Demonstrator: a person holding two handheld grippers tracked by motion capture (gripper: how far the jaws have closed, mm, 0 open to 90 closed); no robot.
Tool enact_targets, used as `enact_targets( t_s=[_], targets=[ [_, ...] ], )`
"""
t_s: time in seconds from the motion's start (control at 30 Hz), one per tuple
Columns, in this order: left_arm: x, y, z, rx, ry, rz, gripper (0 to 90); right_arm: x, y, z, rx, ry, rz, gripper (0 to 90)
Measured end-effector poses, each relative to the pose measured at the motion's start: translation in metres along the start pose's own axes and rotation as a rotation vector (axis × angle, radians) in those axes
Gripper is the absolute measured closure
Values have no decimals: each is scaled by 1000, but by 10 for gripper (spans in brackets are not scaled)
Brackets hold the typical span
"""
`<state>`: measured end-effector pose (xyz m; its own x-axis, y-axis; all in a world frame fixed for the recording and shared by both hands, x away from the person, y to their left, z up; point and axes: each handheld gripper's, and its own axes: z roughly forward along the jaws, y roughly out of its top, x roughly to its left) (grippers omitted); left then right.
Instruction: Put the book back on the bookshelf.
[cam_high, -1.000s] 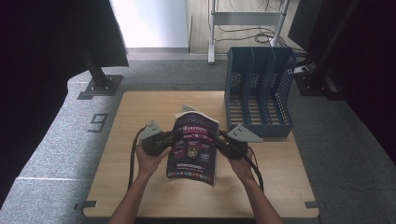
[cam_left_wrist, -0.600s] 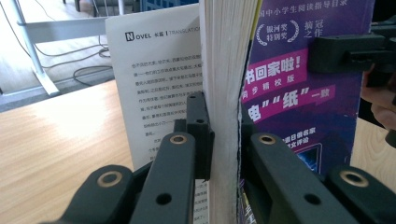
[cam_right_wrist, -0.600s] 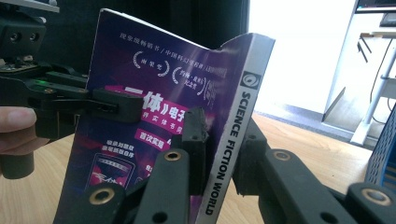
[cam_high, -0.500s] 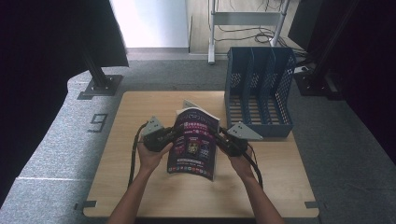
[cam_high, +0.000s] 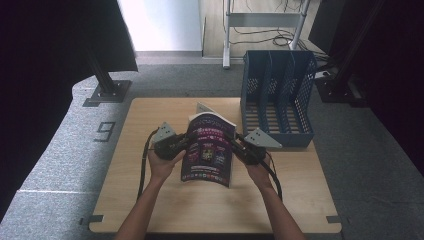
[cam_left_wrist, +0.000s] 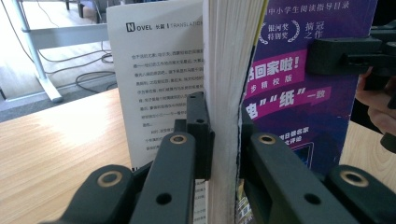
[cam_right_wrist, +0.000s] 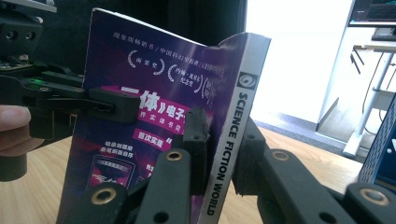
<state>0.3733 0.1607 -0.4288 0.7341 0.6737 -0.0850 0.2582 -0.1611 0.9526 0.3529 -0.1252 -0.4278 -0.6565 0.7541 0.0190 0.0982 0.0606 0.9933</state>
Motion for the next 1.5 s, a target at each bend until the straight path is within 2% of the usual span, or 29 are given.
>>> enact_targets(
  t_s=[0.33,0.8,0.87,1.0,1.13,1.2,1.3,1.4,1.5],
  targets=[
    [-4,-5,-14,-14,-22,11,822,9,-1,-13,-22,42,0,791],
    [0,-13,-21,-32,-38,11,706,16,-2,-22,-38,95,14,802],
    [0,-14,-21,-38,-43,13,707,17,-2,-23,-40,101,12,803],
    [-1,-14,-23,-37,-66,28,773,15,-3,-23,-39,117,30,799],
    [0,-14,-23,-38,-77,23,790,13,-3,-21,-33,117,34,801],
    [2,-14,-23,-37,-70,19,768,14,-3,-22,-35,117,29,802],
    [3,-14,-22,-36,-48,7,683,16,-3,-23,-40,120,26,804],
    [2,-14,-21,-38,-9,16,610,17,-3,-24,-44,123,21,805],
    [5,-15,-19,-35,16,2,534,19,-3,-25,-46,125,17,806]
  ],
)
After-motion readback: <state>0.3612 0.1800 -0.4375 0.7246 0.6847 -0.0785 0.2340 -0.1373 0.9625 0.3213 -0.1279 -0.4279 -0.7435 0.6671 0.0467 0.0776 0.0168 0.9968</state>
